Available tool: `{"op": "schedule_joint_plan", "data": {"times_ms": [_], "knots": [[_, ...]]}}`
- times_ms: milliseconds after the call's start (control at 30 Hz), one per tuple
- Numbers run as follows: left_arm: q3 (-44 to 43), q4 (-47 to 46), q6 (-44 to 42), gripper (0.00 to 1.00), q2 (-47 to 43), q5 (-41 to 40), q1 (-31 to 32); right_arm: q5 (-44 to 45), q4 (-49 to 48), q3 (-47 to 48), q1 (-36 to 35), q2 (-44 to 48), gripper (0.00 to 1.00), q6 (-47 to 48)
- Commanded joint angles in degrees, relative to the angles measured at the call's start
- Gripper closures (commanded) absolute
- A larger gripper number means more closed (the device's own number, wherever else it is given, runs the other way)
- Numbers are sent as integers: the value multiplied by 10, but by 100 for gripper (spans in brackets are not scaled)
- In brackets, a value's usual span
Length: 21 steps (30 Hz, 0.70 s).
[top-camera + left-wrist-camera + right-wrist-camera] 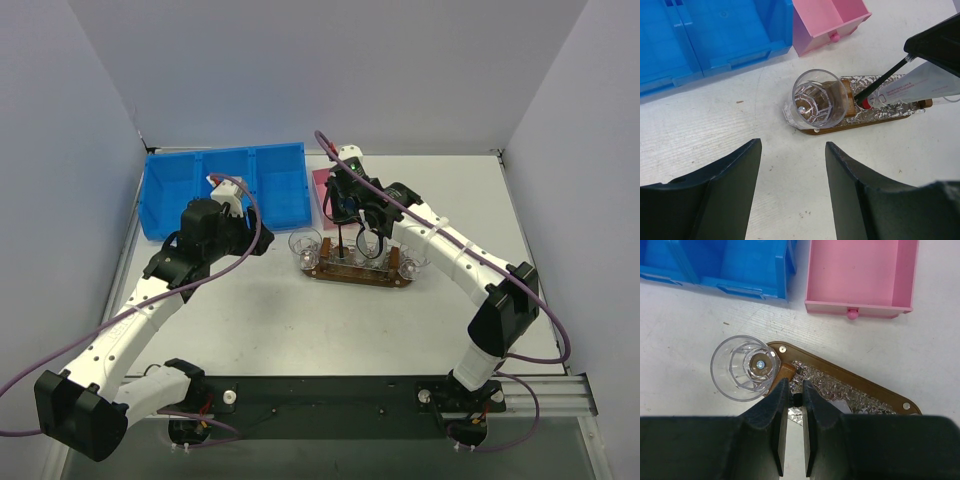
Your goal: Prepare toiletry sets of a toothbrush and toothpaste on the tray
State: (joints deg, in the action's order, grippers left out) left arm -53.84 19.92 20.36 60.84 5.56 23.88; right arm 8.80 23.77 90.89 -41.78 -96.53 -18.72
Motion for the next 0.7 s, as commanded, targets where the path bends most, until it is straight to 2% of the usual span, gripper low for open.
{"op": "schedule_joint_plan", "data": {"times_ms": [0, 367, 667], "knots": [[-2, -23, 0, 36, -15, 3, -5, 19, 20, 15, -3, 19, 100, -25], [-1, -23, 0, 36, -15, 4, -5, 10, 58, 22, -5, 29, 100, -34], [-1, -23, 1, 36, -15, 5, -4, 32, 44, 4, -8, 32, 100, -26]]}}
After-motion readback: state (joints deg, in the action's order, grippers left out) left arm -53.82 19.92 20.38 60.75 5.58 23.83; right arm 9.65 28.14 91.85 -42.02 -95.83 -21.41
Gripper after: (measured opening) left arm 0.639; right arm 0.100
